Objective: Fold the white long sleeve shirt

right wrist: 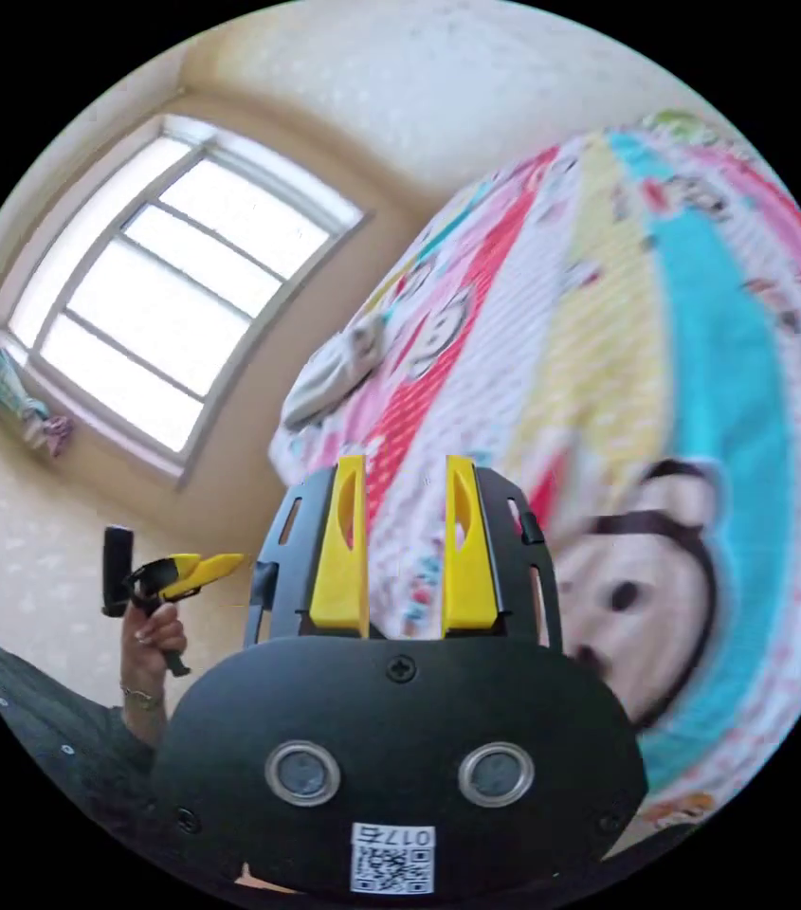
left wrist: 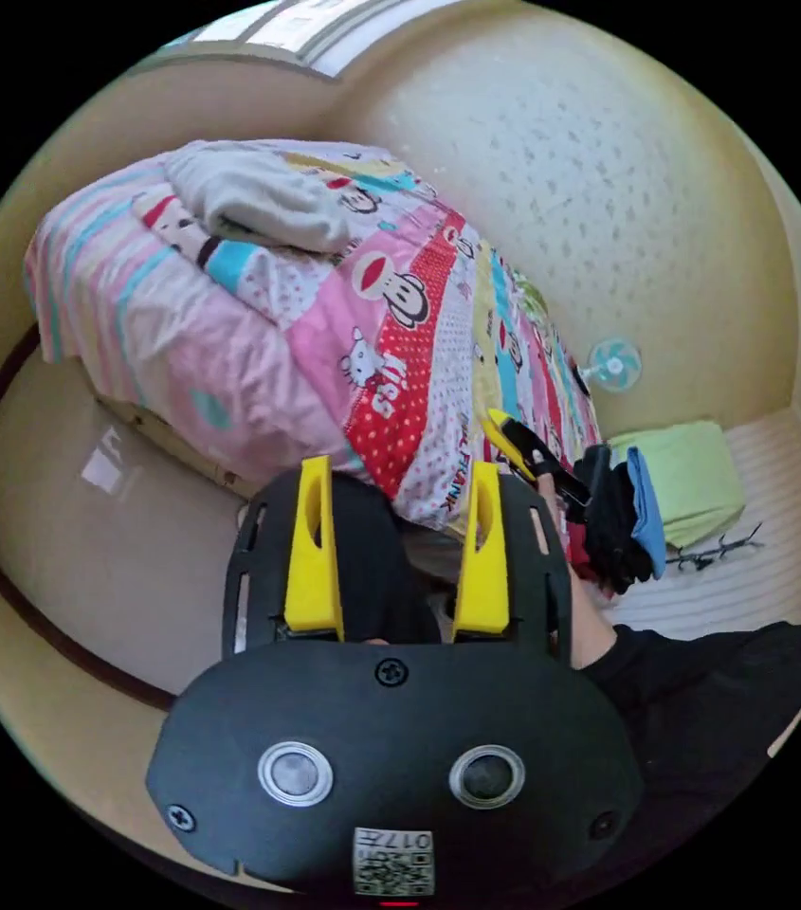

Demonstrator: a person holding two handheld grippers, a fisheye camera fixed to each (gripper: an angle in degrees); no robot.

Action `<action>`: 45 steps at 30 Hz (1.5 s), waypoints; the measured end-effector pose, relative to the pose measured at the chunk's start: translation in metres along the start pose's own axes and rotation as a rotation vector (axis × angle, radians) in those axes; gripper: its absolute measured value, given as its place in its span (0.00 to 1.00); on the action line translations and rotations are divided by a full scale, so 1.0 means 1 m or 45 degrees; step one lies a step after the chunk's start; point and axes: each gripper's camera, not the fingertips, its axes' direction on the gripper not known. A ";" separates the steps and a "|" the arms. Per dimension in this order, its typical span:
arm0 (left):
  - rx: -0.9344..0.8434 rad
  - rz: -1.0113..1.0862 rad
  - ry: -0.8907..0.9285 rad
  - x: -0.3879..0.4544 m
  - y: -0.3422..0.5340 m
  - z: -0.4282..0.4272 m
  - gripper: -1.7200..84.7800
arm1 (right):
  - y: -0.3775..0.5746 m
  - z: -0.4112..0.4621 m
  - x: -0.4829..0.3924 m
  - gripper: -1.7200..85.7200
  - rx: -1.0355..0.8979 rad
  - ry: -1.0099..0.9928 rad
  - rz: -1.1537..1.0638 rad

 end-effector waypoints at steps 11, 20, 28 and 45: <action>-0.018 0.501 -0.350 0.196 -0.125 0.244 0.34 | -0.050 -0.026 0.059 0.32 -0.047 0.940 0.059; -0.062 0.444 -0.699 0.168 -0.067 0.371 0.36 | -0.028 0.041 0.067 0.34 -0.177 1.002 0.101; -0.043 0.449 -0.680 0.153 -0.057 0.386 0.36 | -0.031 0.057 0.070 0.48 -0.167 1.128 0.328; -0.047 0.450 -0.690 0.123 -0.057 0.396 0.36 | -0.044 0.078 0.050 0.49 -0.157 1.155 0.320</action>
